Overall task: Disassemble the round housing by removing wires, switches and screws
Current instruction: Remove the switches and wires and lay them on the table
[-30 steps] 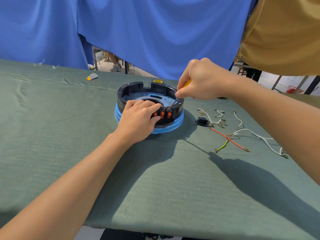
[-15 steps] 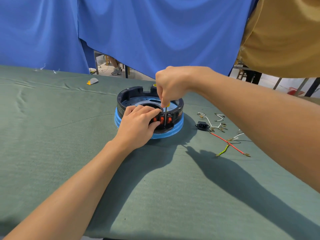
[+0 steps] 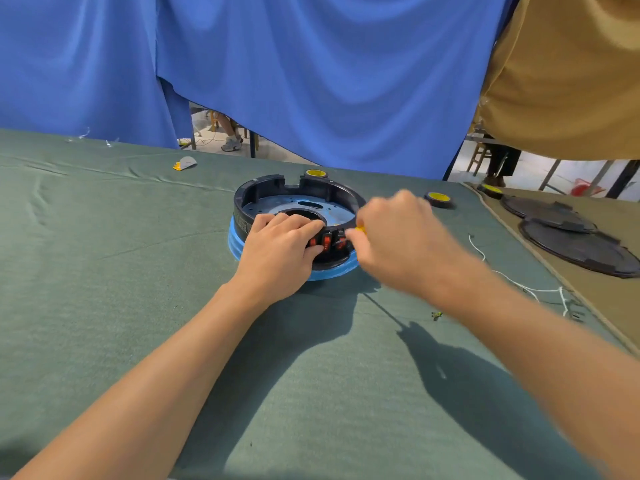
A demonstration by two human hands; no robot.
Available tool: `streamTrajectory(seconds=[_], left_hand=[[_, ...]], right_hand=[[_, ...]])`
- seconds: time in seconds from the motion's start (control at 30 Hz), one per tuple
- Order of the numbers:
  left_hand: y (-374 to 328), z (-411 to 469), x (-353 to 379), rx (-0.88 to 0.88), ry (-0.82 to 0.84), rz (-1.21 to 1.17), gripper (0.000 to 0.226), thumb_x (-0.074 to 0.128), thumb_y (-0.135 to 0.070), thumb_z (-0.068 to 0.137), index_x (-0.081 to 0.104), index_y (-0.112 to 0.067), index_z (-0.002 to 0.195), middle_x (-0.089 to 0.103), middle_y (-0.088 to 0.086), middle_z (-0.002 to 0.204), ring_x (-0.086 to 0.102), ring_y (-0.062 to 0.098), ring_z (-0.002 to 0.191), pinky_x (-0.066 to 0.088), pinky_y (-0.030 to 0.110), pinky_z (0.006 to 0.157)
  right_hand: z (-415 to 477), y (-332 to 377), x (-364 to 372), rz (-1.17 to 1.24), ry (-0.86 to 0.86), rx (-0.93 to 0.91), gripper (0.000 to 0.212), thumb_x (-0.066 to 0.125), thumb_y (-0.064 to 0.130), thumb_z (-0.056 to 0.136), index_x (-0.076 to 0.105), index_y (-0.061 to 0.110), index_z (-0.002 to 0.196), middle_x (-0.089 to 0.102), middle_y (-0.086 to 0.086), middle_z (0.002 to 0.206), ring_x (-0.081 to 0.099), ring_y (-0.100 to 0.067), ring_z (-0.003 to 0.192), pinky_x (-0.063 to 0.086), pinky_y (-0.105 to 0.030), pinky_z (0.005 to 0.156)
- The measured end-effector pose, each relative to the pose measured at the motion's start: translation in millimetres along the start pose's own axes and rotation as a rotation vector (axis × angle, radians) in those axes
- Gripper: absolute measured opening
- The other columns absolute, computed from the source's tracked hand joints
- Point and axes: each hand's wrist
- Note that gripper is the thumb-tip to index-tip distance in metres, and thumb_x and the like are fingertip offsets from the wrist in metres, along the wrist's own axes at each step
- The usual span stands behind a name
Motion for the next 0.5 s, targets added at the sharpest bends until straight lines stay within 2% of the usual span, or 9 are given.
streamTrajectory(seconds=[0.07,0.13,0.2,0.27,0.33,0.37,0.43,0.5], left_hand=[[-7,1,2,-0.013,-0.001,0.035,0.031,0.054,-0.034,0.097,0.061,-0.023,0.125,0.064,-0.007,0.124,0.055,0.021,0.110,0.026,0.033,0.094],[-14,2,4,-0.028,0.014,0.066,0.029,0.051,-0.035,0.097,0.060,-0.022,0.121,0.064,-0.007,0.122,0.055,0.022,0.108,0.026,0.034,0.091],[-22,3,6,-0.053,0.021,0.096,0.026,0.050,-0.035,0.097,0.059,-0.020,0.116,0.064,-0.005,0.118,0.055,0.024,0.105,0.025,0.035,0.089],[-30,4,6,-0.089,0.028,0.129,0.022,0.049,-0.033,0.097,0.058,-0.018,0.109,0.064,-0.002,0.113,0.055,0.026,0.102,0.026,0.037,0.088],[-38,3,6,-0.123,0.038,0.185,0.020,0.048,-0.032,0.097,0.059,-0.016,0.104,0.065,0.000,0.108,0.055,0.028,0.098,0.027,0.038,0.086],[-42,3,6,-0.136,0.045,0.217,0.019,0.048,-0.031,0.096,0.059,-0.016,0.102,0.065,0.001,0.106,0.055,0.029,0.096,0.027,0.038,0.084],[-47,2,5,-0.139,0.057,0.262,0.018,0.048,-0.029,0.095,0.059,-0.015,0.099,0.065,0.003,0.104,0.055,0.030,0.094,0.026,0.037,0.080],[-46,4,2,-0.098,0.076,0.274,0.021,0.047,-0.031,0.096,0.058,-0.014,0.102,0.064,0.004,0.104,0.057,0.030,0.096,0.030,0.037,0.079]], right_hand=[[-29,6,17,0.012,-0.081,0.113,0.030,0.048,0.035,0.097,0.060,0.011,0.083,0.062,-0.018,0.080,0.060,-0.040,0.079,0.034,-0.035,0.062],[-50,11,31,0.048,-0.078,0.220,0.035,0.041,0.037,0.100,0.061,0.009,0.092,0.066,-0.018,0.086,0.063,-0.040,0.083,0.031,-0.035,0.062],[-59,15,39,0.170,-0.039,0.310,0.033,0.037,0.035,0.101,0.057,0.010,0.093,0.064,-0.021,0.090,0.061,-0.042,0.086,0.031,-0.036,0.063],[-58,18,41,0.295,0.020,0.382,0.025,0.036,0.030,0.101,0.047,0.014,0.085,0.061,-0.023,0.094,0.057,-0.043,0.090,0.030,-0.036,0.064],[-55,19,40,0.359,0.114,0.376,0.020,0.034,0.023,0.100,0.039,0.015,0.082,0.058,-0.020,0.099,0.054,-0.041,0.096,0.027,-0.034,0.066],[-54,20,38,0.383,0.160,0.373,0.021,0.034,0.018,0.099,0.036,0.013,0.078,0.056,-0.018,0.098,0.052,-0.039,0.097,0.025,-0.033,0.066],[-54,18,34,0.454,0.198,0.404,0.031,0.035,0.015,0.099,0.031,0.009,0.068,0.049,-0.011,0.082,0.047,-0.035,0.090,0.025,-0.033,0.065],[-58,15,33,0.538,0.200,0.457,0.036,0.034,0.018,0.100,0.032,0.015,0.065,0.041,-0.007,0.073,0.040,-0.031,0.084,0.025,-0.034,0.065]])
Point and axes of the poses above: each hand's wrist, its own z-axis towards the middle knuckle, its own x-axis out of the palm, y = z × x
